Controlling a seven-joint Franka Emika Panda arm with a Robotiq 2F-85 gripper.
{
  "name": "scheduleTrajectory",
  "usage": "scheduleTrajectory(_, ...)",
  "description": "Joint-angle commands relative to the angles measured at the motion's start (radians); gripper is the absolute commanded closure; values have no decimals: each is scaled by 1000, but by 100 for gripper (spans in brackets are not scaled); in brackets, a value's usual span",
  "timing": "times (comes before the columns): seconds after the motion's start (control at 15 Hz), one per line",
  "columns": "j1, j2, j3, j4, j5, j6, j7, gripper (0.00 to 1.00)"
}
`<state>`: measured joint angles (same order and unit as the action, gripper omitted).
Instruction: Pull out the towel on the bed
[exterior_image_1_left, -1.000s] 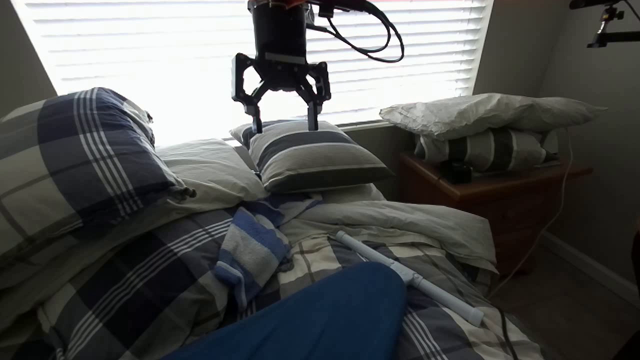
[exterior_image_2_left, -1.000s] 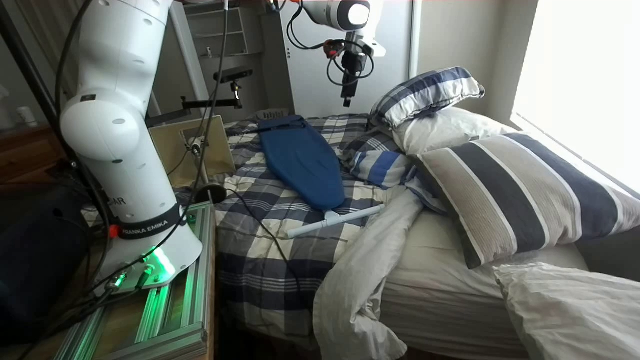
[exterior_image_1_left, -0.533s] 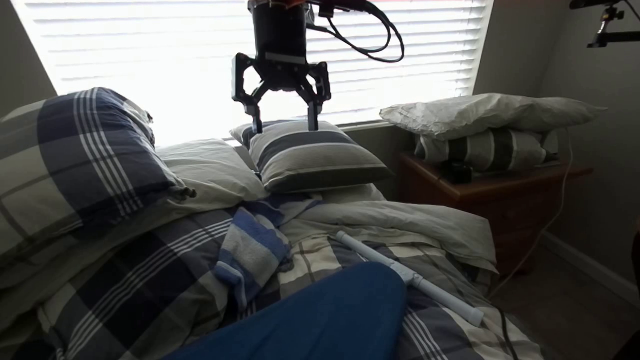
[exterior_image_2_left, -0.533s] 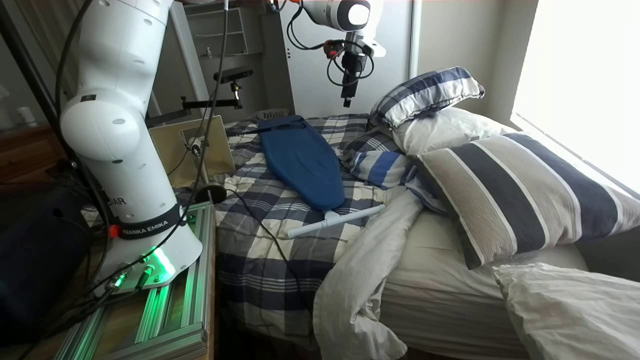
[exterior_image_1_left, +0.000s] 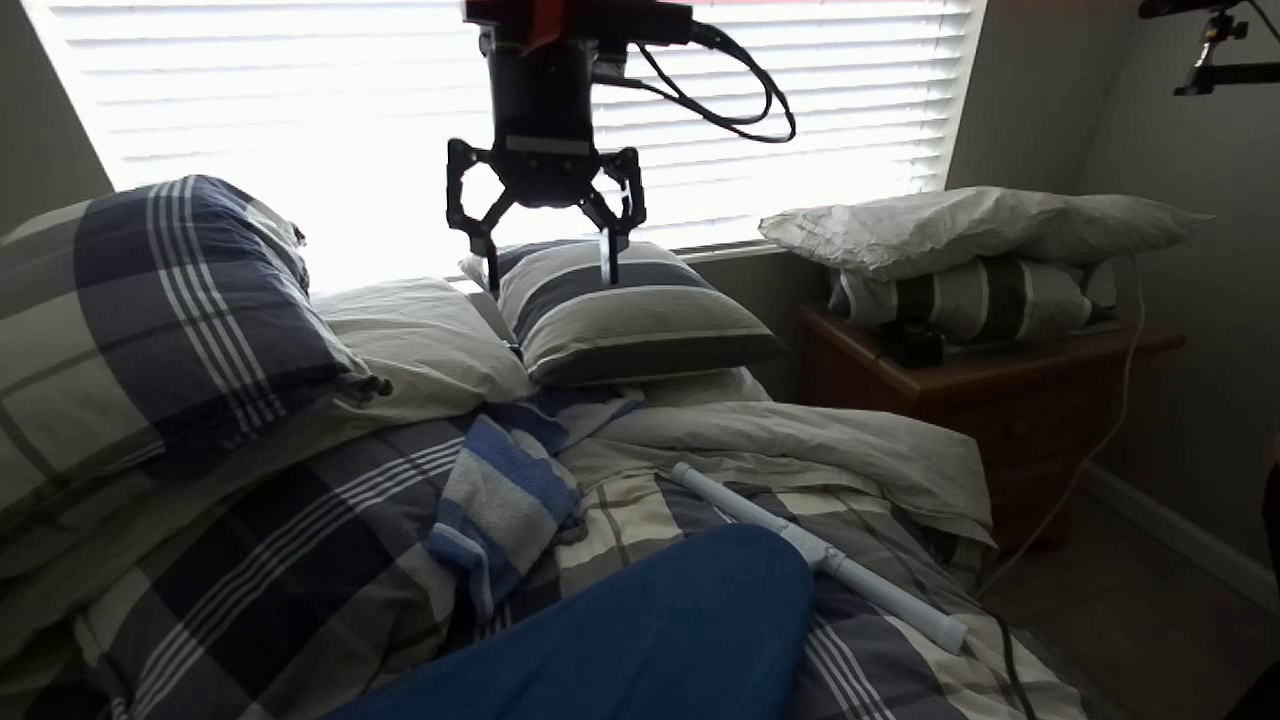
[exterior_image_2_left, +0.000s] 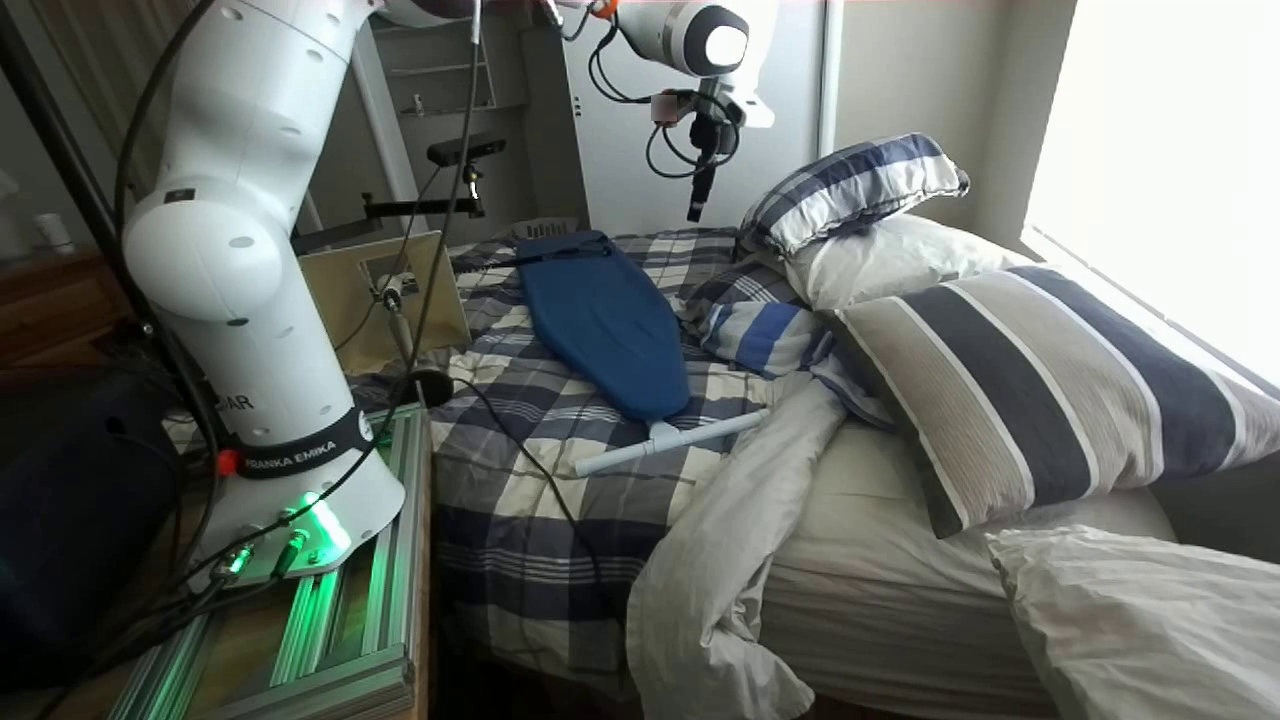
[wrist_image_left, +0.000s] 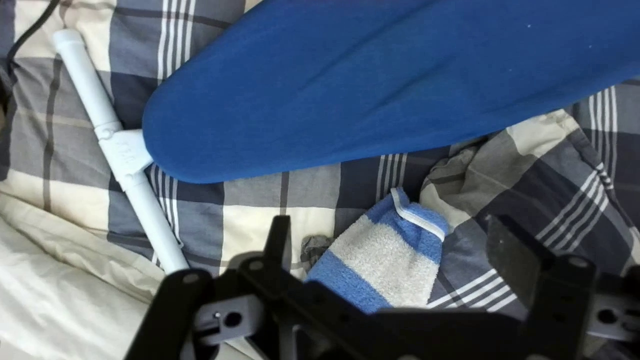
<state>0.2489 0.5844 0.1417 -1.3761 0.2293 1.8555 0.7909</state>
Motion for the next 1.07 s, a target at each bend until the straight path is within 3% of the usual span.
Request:
scheduleTrajectory(0.0,39,163,-26,179,43,-12,187,0)
scheduleTrajectory(0.4,75,403,-39,421,33,-34,473,0)
scheduleTrajectory(0.6,91,510,-35,554,-7,-17,457,0)
scheduleTrajectory(1.0,131,684,-113,784,-109,-84,472,0)
